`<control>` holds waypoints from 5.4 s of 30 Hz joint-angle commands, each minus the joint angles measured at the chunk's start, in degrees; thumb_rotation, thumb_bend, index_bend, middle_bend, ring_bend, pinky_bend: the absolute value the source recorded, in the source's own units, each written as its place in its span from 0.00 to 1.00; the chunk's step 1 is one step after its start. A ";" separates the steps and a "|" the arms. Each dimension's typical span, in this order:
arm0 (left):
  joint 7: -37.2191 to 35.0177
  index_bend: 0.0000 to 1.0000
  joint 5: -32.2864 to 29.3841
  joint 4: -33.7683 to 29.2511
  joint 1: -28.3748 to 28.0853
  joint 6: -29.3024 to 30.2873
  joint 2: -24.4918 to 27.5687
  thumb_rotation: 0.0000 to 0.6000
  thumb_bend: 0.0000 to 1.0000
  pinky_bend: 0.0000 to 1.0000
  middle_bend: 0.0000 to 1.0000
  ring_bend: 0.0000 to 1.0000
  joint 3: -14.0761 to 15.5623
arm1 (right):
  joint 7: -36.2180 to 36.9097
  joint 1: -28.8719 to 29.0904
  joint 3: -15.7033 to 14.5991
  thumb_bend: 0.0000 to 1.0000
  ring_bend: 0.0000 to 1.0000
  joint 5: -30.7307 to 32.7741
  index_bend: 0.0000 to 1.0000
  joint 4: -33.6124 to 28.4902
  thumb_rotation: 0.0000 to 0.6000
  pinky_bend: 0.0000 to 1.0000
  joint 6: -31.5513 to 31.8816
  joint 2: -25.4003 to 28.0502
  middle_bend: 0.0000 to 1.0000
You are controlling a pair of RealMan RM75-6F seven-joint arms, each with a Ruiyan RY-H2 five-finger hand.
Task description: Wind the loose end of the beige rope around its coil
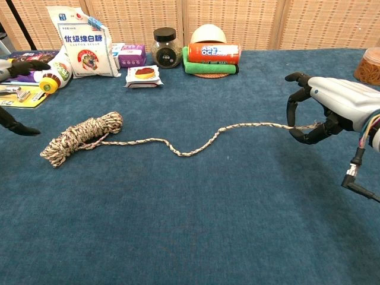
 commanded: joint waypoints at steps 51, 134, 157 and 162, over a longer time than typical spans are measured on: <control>8.00 0.37 -7.94 17.41 -6.57 2.75 -16.25 1.00 0.22 0.47 0.24 0.30 1.70 | 1.14 -0.43 1.21 0.46 0.00 1.27 0.61 0.51 1.00 0.00 -0.36 0.71 0.00; 0.59 0.75 15.09 33.18 -25.36 -5.61 -26.70 1.00 0.54 0.75 0.53 0.60 2.43 | -18.78 34.68 31.70 0.51 0.00 40.45 0.69 -22.57 1.00 0.00 5.54 18.67 0.00; -9.28 0.75 24.16 30.68 -24.24 -3.55 -20.74 1.00 0.54 0.75 0.53 0.59 7.18 | -9.18 38.69 29.85 0.51 0.00 46.63 0.70 -8.21 1.00 0.00 0.25 17.06 0.00; -10.57 0.76 25.47 31.42 -24.53 -4.11 -20.91 1.00 0.54 0.75 0.53 0.59 8.24 | -9.74 39.76 29.98 0.51 0.00 47.09 0.71 -6.90 1.00 0.00 0.55 17.45 0.00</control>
